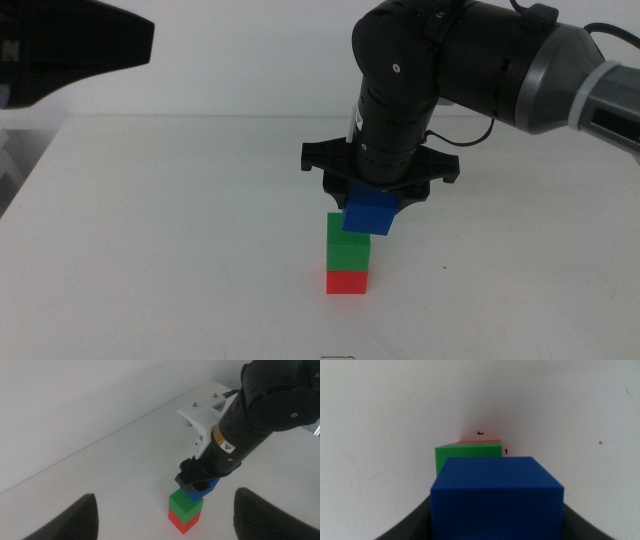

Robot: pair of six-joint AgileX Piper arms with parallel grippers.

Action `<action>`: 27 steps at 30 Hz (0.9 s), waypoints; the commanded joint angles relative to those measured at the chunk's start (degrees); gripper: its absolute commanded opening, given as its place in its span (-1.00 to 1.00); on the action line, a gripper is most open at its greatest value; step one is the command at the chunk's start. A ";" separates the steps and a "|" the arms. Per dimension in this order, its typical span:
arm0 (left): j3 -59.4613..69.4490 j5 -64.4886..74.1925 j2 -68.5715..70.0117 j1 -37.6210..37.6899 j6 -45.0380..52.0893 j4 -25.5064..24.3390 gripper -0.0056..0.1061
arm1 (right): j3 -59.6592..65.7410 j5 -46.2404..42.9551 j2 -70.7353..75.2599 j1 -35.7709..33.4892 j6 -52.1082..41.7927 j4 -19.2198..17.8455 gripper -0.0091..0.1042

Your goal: Stack red cubes first, then green, then blue cubes in a specific spot.

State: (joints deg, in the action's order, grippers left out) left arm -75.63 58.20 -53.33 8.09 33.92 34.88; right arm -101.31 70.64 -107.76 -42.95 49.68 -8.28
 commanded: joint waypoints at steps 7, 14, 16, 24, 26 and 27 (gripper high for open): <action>-1.33 -3.48 0.13 -0.10 -0.25 2.15 0.73 | -3.11 3.57 1.74 -0.27 -0.94 -1.68 -0.86; -1.33 -3.46 0.13 -0.10 -0.25 2.15 0.73 | -4.55 3.57 0.25 -0.69 -1.39 -0.71 -0.86; -1.33 -3.46 0.13 -0.10 -0.25 2.15 0.73 | -4.68 3.52 -0.01 -0.82 -1.44 -1.34 -0.86; -1.33 -3.46 0.13 -0.10 -0.25 2.15 0.73 | -4.73 3.52 -1.39 -1.38 -2.33 -1.28 -0.86; -1.33 -3.46 0.13 -0.10 -0.25 2.15 0.73 | -4.73 3.52 -1.47 -1.60 -2.52 -1.34 -0.86; -1.33 -3.46 0.13 -0.10 -0.25 2.15 0.73 | -4.73 3.52 -1.47 -1.60 -2.52 -1.34 -0.86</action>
State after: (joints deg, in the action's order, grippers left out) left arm -75.63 58.20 -53.33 8.09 33.92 34.88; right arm -104.07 70.66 -112.58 -44.46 47.83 -7.98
